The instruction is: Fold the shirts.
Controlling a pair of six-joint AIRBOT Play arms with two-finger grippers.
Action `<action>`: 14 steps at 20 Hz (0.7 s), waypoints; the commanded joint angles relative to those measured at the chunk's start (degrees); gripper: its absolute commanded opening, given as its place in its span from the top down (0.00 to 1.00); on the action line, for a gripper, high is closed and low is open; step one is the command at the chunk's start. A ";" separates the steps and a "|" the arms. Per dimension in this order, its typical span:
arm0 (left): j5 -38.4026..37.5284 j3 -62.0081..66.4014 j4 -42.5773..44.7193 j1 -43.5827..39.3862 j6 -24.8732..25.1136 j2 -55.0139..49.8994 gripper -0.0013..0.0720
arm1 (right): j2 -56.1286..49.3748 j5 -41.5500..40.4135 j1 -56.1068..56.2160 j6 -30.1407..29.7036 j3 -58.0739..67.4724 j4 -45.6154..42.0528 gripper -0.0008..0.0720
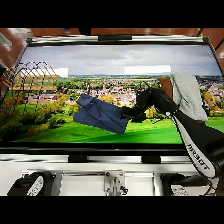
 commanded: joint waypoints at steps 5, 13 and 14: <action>0.00 -0.33 0.00 0.04 0.61 -0.26 0.93 | -3.98 8.17 1.22 -6.88 -2.69 9.62 0.37; 0.02 -0.33 0.00 0.04 0.61 -0.63 0.93 | 9.64 12.76 -10.29 -15.08 13.18 13.53 0.88; 0.02 -0.33 0.00 0.04 0.61 -0.68 0.93 | 10.97 12.72 -13.05 -12.76 16.68 13.51 0.88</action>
